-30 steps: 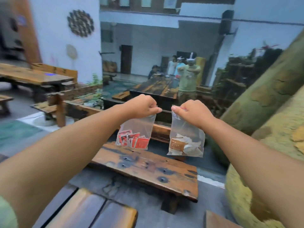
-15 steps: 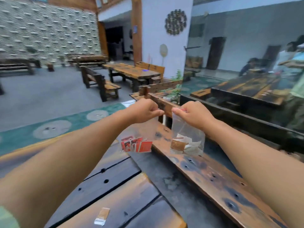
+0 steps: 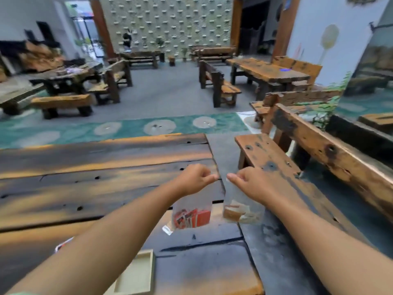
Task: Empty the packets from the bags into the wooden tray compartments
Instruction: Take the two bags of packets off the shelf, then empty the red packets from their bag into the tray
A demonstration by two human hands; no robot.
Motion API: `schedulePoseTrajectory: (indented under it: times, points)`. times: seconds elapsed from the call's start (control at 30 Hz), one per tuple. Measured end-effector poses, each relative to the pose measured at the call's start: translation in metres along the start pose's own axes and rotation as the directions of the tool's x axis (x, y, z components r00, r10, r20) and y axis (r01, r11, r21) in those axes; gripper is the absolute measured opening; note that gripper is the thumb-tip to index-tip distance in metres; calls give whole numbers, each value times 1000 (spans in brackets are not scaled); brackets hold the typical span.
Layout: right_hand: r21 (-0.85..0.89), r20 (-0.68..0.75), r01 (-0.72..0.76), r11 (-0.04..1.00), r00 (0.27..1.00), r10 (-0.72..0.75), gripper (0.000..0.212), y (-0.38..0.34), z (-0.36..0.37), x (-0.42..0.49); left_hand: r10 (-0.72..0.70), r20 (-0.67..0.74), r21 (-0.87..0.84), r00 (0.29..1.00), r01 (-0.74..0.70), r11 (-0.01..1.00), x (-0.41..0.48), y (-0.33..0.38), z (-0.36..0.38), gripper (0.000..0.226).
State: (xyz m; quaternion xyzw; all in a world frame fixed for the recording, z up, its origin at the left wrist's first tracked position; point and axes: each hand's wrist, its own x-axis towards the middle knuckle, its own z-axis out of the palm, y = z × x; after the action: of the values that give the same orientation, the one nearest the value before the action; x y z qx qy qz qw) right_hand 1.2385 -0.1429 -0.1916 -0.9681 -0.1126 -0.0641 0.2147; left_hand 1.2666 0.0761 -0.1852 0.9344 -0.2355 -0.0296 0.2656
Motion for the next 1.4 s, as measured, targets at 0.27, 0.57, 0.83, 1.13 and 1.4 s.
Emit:
schedulePoseTrajectory:
  times: [0.27, 0.57, 0.83, 1.13, 1.4]
  points:
    - [92, 194, -39, 995, 981, 20, 62, 7, 113, -44, -260, 63, -191, 964, 267, 945, -79, -57, 87, 49]
    - [122, 422, -125, 985, 904, 62, 61, 26, 186, -62, -308, 311, -293, 899, 399, 869, -103, -111, 154, 45]
    - [23, 517, -227, 974, 836, 182, 58, 36, 240, -2, -381, 352, -183, 855, 462, 868, -64, -176, 182, 46]
    - [-73, 563, -253, 965, 788, 249, 54, 57, 297, 47, -372, 271, 71, 888, 367, 928, -41, -230, 210, 44]
    - [-113, 574, -243, 963, 775, 263, 54, 68, 317, 51, -369, 183, 123, 911, 351, 928, -40, -235, 225, 38]
